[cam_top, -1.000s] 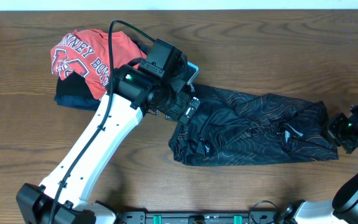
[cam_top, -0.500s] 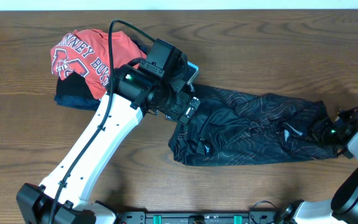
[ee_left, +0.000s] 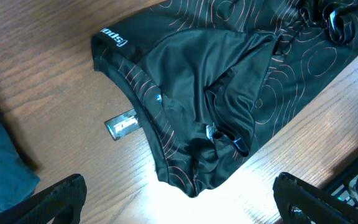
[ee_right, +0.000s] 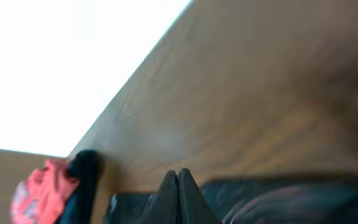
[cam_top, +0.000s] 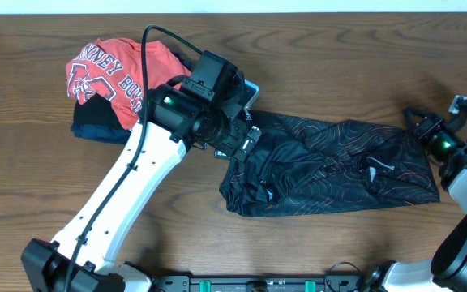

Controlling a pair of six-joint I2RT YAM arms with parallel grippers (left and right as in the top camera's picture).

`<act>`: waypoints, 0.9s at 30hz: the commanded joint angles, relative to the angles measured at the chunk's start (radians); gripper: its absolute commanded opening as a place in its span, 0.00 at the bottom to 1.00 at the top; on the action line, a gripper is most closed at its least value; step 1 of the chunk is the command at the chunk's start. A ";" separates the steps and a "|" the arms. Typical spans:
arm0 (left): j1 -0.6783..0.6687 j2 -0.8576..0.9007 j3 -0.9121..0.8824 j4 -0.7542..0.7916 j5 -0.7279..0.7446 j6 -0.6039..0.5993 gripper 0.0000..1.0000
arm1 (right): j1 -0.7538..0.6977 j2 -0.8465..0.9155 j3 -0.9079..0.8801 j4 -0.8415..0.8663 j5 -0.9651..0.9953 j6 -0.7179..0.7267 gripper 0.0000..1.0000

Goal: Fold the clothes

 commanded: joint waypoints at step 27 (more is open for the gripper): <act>0.004 -0.002 0.012 0.016 -0.009 0.009 0.98 | -0.053 -0.009 0.040 -0.504 0.151 -0.363 0.36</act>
